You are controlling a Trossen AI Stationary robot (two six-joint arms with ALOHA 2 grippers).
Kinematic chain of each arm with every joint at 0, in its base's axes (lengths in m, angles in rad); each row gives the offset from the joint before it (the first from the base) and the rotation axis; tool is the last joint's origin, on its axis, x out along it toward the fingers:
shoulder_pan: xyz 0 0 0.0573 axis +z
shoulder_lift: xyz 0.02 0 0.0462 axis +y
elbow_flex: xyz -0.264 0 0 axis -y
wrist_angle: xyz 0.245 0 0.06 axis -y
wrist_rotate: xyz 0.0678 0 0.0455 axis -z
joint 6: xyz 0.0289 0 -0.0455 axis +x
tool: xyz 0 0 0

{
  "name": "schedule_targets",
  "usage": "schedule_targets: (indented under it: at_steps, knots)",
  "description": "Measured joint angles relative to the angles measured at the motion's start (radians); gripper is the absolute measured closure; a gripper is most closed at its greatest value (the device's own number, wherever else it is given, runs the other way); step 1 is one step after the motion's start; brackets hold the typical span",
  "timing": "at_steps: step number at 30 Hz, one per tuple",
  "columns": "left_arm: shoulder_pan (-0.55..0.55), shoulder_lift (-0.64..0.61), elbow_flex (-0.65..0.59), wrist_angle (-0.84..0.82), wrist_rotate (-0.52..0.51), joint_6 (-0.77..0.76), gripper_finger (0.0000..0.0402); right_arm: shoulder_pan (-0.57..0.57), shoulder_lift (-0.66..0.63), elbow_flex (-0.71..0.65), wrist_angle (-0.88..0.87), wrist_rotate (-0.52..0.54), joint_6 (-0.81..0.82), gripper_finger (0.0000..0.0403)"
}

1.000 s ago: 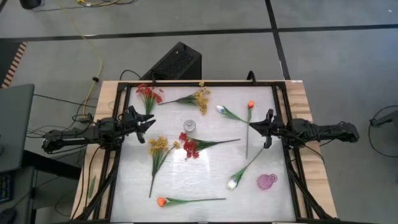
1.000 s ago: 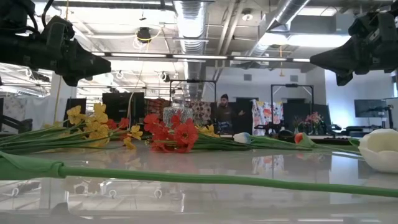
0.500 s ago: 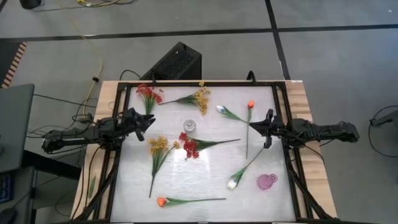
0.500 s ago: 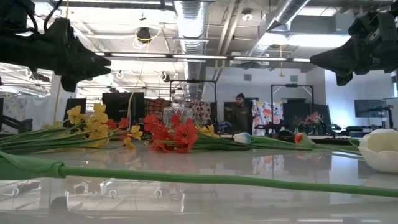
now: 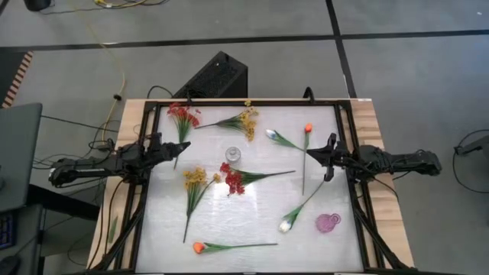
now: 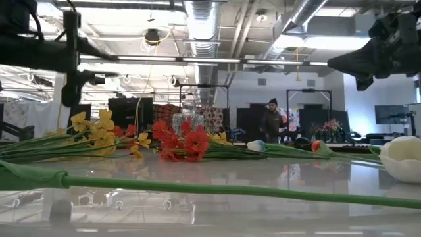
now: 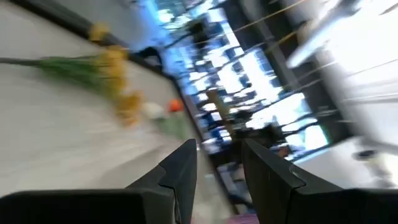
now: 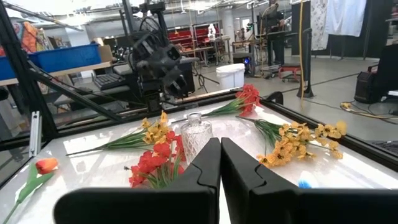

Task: Sort flowers into vase by color
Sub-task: Put the bottom red flowers into the pink vase

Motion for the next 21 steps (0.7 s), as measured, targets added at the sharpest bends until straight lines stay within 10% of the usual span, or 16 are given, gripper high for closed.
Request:
schedule_targets:
  at_steps: [11,21]
  knots:
    - [0.0,0.213,0.225,0.13,-0.033,0.387,0.0285,-0.029,0.05,0.017,0.505,0.144,0.061,0.0365]
    - [0.001,0.484,0.433,-0.088,0.056,0.593,0.0285,-0.041,0.405,0.212,0.495,0.009,0.242,0.0376]
